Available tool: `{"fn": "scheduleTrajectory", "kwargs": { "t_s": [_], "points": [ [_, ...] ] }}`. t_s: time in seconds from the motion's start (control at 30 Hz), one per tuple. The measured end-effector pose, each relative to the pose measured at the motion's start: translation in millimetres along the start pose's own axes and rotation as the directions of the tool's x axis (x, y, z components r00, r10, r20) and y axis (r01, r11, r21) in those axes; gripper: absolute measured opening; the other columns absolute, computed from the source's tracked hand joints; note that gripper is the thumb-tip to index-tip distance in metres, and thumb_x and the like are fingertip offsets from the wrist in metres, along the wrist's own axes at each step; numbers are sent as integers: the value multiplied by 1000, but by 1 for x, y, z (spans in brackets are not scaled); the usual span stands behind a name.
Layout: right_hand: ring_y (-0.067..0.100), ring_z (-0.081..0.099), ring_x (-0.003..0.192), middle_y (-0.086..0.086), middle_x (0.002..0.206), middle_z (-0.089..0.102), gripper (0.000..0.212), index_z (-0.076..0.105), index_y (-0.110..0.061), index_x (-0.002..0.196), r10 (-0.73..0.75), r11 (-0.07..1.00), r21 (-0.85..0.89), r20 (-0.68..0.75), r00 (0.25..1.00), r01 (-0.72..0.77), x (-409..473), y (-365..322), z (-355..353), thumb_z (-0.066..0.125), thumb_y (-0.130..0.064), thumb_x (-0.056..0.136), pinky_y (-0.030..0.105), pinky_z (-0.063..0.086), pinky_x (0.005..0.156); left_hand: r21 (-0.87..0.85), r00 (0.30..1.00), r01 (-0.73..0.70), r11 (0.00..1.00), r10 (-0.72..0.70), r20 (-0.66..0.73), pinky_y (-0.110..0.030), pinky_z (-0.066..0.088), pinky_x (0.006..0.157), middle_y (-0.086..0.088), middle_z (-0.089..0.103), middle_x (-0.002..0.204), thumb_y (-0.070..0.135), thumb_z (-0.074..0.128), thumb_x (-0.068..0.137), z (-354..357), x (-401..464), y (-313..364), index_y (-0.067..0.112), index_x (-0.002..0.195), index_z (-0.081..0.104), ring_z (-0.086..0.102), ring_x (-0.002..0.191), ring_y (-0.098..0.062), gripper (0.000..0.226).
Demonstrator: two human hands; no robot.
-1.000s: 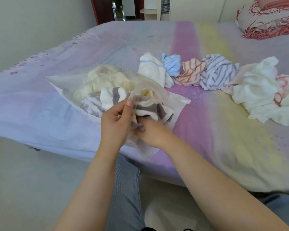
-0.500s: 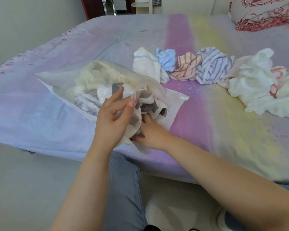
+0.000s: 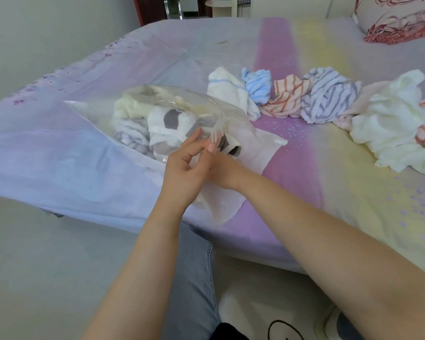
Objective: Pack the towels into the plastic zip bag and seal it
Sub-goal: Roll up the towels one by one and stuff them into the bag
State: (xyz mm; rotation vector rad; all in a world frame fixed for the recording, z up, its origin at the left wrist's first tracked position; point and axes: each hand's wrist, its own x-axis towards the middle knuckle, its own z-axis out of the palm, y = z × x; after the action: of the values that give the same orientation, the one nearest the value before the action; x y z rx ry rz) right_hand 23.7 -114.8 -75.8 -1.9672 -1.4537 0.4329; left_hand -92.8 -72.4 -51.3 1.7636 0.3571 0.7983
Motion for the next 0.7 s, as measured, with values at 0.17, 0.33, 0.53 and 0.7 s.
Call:
{"fn": "scheduleTrajectory", "kwargs": {
  "t_s": [0.17,0.33,0.53,0.7],
  "points": [
    [17,61,78,-10,78,63,28,66,-14,80,62,996,94,-561,826,-11,-71,51,-6,41,-1,79,28,47,72,119,997,-66,991,62,38,-22,39,103,26,61,116,31,40,103,11,5,-12,40,123,60,52,119,4,29],
    [9,52,79,0,85,59,26,57,-17,83,215,967,253,-812,543,-4,-79,85,-39,41,3,79,15,39,73,99,993,115,988,-119,28,-19,27,115,21,44,145,42,27,104,4,17,-37,30,143,45,36,132,12,44],
    [13,54,94,-1,112,58,28,57,-18,102,371,900,431,-674,639,-68,-3,89,-107,47,0,84,14,42,80,109,980,197,974,-199,16,-25,21,119,22,39,149,47,26,103,-8,30,-53,34,146,40,30,138,6,46],
    [14,57,70,4,93,56,31,58,-23,94,563,638,726,-211,799,-257,61,95,-122,41,2,88,22,53,54,87,966,254,963,-257,28,-39,28,117,8,46,148,57,33,98,-20,51,-66,27,142,46,38,140,-12,54]
  ]
}}
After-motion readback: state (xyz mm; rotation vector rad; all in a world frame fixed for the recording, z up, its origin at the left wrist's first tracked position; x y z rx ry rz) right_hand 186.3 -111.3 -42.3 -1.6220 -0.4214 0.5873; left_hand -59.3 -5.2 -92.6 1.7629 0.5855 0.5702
